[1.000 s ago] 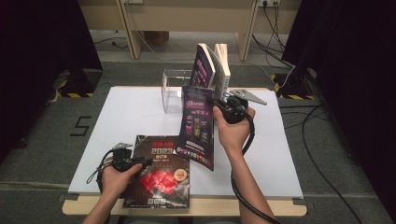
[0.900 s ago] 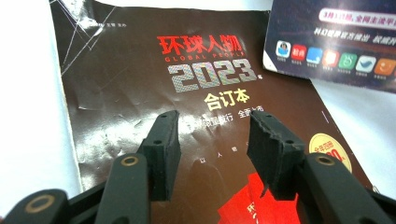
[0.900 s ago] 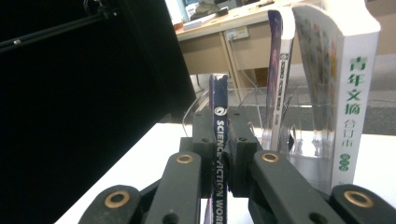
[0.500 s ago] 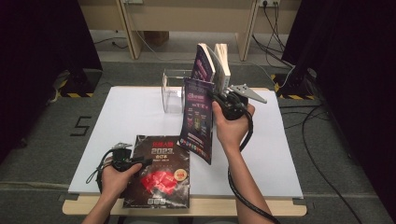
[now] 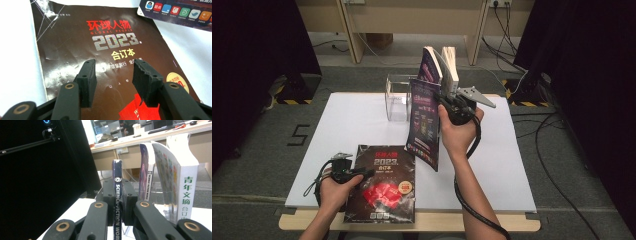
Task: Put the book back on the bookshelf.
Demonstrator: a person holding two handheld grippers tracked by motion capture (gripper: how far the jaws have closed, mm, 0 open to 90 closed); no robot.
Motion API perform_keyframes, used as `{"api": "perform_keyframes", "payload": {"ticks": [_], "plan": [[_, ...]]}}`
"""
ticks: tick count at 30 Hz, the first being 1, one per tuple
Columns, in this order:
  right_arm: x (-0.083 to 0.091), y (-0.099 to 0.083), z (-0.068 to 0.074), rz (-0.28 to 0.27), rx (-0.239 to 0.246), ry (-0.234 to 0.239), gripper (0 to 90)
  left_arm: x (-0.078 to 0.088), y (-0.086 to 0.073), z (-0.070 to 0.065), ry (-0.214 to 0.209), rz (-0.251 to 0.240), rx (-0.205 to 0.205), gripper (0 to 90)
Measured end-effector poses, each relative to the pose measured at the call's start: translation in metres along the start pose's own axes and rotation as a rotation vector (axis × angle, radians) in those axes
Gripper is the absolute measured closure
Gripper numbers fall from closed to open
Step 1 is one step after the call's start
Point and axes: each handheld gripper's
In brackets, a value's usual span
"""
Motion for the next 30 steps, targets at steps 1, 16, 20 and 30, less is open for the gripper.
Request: {"api": "perform_keyframes", "payload": {"ticks": [1, 16, 20, 30], "plan": [[-0.001, 0.000, 0.000, -0.002, 0.003, -0.001, 84.6, 0.000, 0.000, 0.000, 0.001, 0.002, 0.000, 52.7], [-0.013, 0.004, -0.001, -0.038, 0.027, -0.034, 84.7, 0.000, 0.000, 0.002, 0.000, 0.002, 0.001, 52.7], [-0.014, 0.005, 0.000, -0.041, 0.022, -0.037, 84.7, 0.000, 0.000, 0.003, 0.000, 0.003, 0.001, 52.7], [-0.021, 0.009, 0.001, -0.060, 0.029, -0.045, 84.6, 0.001, 0.000, 0.004, 0.001, 0.003, 0.002, 52.7]]}}
Point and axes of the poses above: each handheld gripper's, and its own axes: x roughly backward along the jaws, y roughly out of its top, z roughly to its left, and after that the axes turned 4 degrees about -x, right-handed
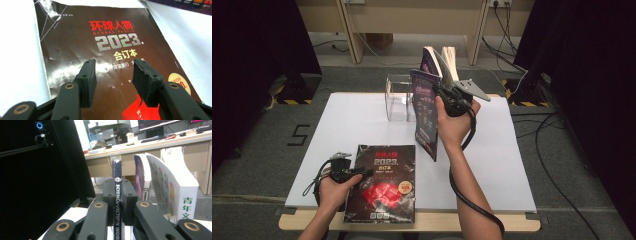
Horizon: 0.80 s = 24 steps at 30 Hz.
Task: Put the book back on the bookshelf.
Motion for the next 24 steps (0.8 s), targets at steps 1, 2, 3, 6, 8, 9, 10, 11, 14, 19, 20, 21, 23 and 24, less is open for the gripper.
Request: {"api": "perform_keyframes", "payload": {"ticks": [1, 2, 3, 6, 8, 9, 10, 11, 14, 19, 20, 21, 23, 24], "plan": [[-0.001, 0.001, 0.000, 0.002, -0.002, -0.002, 84.7, 0.000, 0.000, 0.000, 0.000, 0.000, 0.000, 52.8], [-0.001, 0.001, 0.000, 0.000, 0.000, -0.002, 84.7, 0.000, 0.000, 0.000, 0.000, 0.000, 0.000, 52.8], [-0.002, 0.001, 0.000, 0.000, 0.002, -0.003, 84.7, 0.000, 0.000, 0.000, 0.000, 0.000, -0.001, 52.8], [-0.004, 0.002, 0.000, -0.003, 0.005, -0.004, 84.6, 0.000, 0.000, 0.000, 0.000, 0.001, -0.001, 52.9], [-0.005, 0.003, 0.000, -0.004, 0.008, -0.006, 84.6, 0.000, 0.000, 0.000, -0.001, -0.001, 0.001, 52.9], [-0.006, 0.003, 0.001, -0.004, 0.006, -0.005, 84.7, 0.000, 0.000, 0.000, -0.001, 0.002, 0.001, 52.9], [-0.006, 0.004, 0.001, -0.004, 0.006, -0.006, 84.7, 0.000, 0.000, 0.000, -0.001, 0.002, 0.000, 52.9], [-0.007, 0.004, 0.001, -0.003, 0.009, -0.008, 84.6, 0.000, 0.000, 0.000, -0.001, 0.002, 0.000, 52.9], [-0.009, 0.005, 0.002, -0.010, 0.012, -0.005, 84.7, 0.000, 0.000, 0.000, -0.004, 0.001, 0.001, 52.9], [-0.013, 0.007, 0.004, -0.014, 0.010, -0.006, 84.7, 0.000, 0.000, 0.001, -0.007, 0.000, 0.003, 52.9], [-0.014, 0.007, 0.005, -0.013, 0.013, -0.009, 84.7, 0.000, 0.000, 0.001, -0.008, -0.001, 0.004, 52.9], [-0.015, 0.007, 0.005, -0.015, 0.013, -0.010, 84.6, 0.000, 0.000, 0.001, -0.005, -0.004, 0.006, 52.9], [-0.017, 0.006, 0.006, -0.014, 0.015, -0.009, 84.7, 0.000, 0.000, 0.001, -0.005, -0.002, 0.007, 53.0], [-0.018, 0.006, 0.006, -0.016, 0.022, -0.011, 84.7, 0.000, 0.000, 0.002, -0.003, -0.003, 0.007, 52.9]]}}
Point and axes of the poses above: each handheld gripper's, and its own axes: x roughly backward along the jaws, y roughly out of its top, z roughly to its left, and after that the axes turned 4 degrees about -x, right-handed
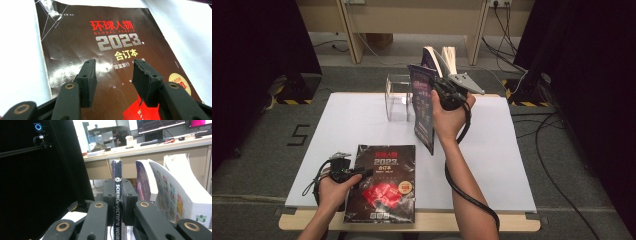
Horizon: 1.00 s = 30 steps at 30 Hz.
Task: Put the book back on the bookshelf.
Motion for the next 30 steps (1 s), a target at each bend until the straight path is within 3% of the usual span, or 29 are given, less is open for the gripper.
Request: {"api": "perform_keyframes", "payload": {"ticks": [30], "plan": [[-0.021, 0.003, 0.004, -0.020, 0.005, -0.023, 84.6, -0.001, -0.002, 0.002, -0.002, 0.001, 0.006, 53.2]]}}
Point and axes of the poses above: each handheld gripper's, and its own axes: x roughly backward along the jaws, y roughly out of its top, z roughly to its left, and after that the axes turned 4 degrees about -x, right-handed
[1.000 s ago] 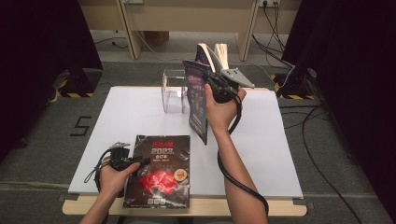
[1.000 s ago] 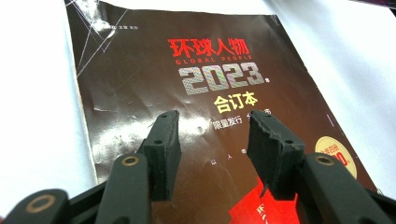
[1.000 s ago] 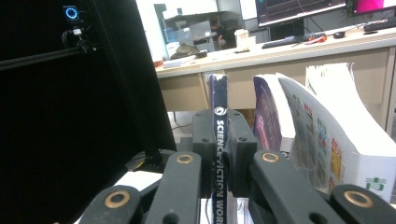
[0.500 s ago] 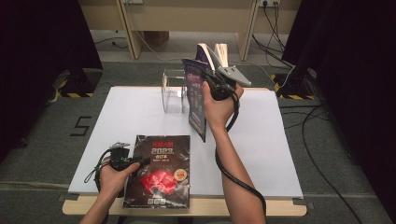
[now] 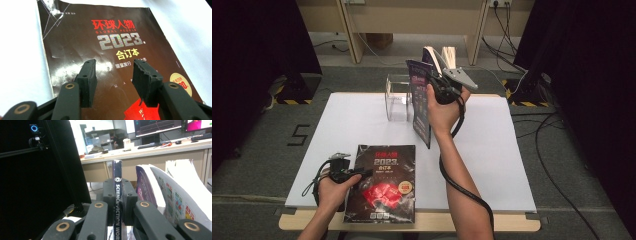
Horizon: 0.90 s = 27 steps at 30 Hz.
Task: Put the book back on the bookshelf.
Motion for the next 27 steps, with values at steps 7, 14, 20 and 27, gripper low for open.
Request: {"api": "perform_keyframes", "payload": {"ticks": [7, 14, 20, 27], "plan": [[-0.005, 0.000, 0.000, 0.001, 0.006, -0.005, 84.7, 0.000, 0.000, -0.001, -0.002, 0.001, 0.000, 53.1], [-0.011, -0.001, 0.002, 0.009, 0.015, -0.007, 84.6, 0.000, 0.000, -0.001, -0.003, 0.003, 0.000, 53.3], [-0.015, 0.000, 0.002, 0.005, 0.021, -0.013, 84.7, 0.000, 0.000, 0.001, -0.003, 0.002, 0.004, 53.3], [-0.017, 0.004, 0.001, -0.009, 0.009, -0.014, 84.7, 0.000, 0.000, 0.000, -0.005, 0.005, 0.004, 53.3]]}}
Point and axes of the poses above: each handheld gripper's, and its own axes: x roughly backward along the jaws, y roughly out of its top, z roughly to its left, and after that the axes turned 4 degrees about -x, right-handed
